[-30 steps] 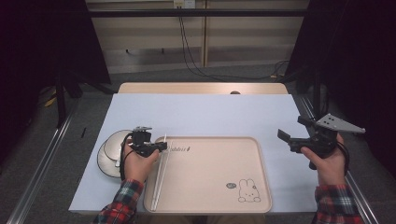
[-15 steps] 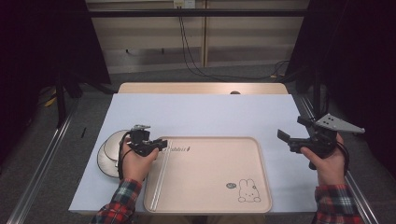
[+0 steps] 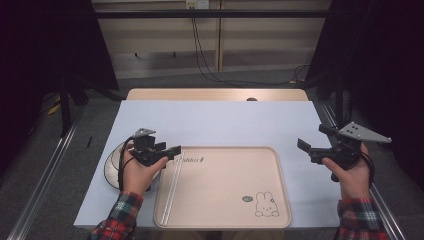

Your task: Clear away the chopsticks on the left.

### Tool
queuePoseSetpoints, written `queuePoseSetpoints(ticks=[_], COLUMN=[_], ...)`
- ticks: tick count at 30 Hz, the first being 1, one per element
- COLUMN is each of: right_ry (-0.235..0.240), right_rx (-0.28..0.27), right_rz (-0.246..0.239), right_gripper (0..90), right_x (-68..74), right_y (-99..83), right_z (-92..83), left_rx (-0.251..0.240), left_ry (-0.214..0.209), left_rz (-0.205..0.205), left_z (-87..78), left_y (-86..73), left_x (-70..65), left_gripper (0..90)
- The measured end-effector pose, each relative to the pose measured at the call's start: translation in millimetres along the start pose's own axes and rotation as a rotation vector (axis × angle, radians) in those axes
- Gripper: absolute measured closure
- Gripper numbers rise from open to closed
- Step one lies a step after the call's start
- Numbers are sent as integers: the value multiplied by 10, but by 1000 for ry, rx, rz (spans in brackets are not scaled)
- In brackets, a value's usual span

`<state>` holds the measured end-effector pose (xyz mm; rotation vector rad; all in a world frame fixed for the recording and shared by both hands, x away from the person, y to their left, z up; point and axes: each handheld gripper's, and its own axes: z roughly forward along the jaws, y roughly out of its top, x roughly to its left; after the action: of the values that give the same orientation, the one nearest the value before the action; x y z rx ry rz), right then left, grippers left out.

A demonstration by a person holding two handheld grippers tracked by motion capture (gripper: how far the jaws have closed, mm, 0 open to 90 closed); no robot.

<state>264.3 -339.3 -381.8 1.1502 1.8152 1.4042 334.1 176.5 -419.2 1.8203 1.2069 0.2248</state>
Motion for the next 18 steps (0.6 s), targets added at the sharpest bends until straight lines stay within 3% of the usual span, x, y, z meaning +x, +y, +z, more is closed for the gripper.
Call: queuePoseSetpoints(ticks=[3, 8, 10, 18], right_ry=[-2, 6, 4, 5], right_rx=[2, 5, 2, 5], right_rz=[1, -2, -5, -3], right_gripper=[17, 17, 17, 17], right_x=[3, 10, 11, 15], right_y=[0, -1, -1, 0], right_z=[0, 8, 10, 9], left_rx=[1, 12, 21, 42], left_ry=[-22, -44, -37, -75], left_rz=[36, 62, 67, 77], left_z=[-45, -124, -155, -277], left_y=[18, 27, 29, 21], left_x=[6, 25, 34, 67], left_gripper=[273, 215, 187, 156])
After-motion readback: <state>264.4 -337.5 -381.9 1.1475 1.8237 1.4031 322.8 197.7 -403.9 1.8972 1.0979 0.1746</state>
